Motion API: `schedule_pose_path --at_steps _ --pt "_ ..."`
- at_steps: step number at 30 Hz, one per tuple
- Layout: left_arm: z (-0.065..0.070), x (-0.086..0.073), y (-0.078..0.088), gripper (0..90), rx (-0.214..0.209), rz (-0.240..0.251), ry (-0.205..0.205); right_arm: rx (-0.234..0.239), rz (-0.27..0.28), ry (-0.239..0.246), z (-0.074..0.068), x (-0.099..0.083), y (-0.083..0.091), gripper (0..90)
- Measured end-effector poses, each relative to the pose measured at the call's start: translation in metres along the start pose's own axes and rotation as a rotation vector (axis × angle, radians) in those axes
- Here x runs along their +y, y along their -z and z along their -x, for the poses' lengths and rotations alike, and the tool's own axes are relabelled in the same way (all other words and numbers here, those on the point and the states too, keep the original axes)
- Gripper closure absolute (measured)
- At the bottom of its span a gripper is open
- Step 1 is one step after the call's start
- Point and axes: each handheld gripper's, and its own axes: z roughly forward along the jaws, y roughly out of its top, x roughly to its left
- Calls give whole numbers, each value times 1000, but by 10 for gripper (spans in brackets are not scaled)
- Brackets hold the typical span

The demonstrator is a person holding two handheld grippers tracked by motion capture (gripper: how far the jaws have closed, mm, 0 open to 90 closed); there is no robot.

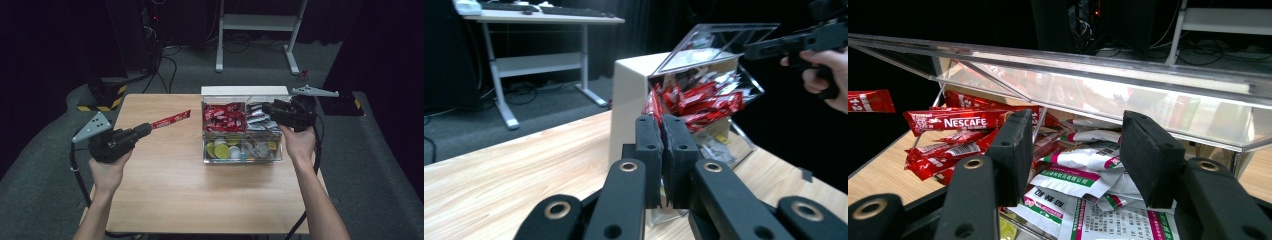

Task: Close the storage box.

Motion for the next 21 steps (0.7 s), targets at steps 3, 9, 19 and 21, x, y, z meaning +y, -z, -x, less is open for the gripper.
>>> schedule_pose_path --at_steps 3,9,19,21 --pt "-1 -6 1 871 29 -9 -13 -1 3 1 0 0 1 471" --pt "-8 -16 -3 872 51 -19 8 -3 4 0 -1 0 1 471" --pt "-13 -24 -8 871 57 -32 9 -11 4 10 -2 0 1 470" --pt "-18 -29 -14 871 55 -40 23 -12 2 11 -2 0 1 468"
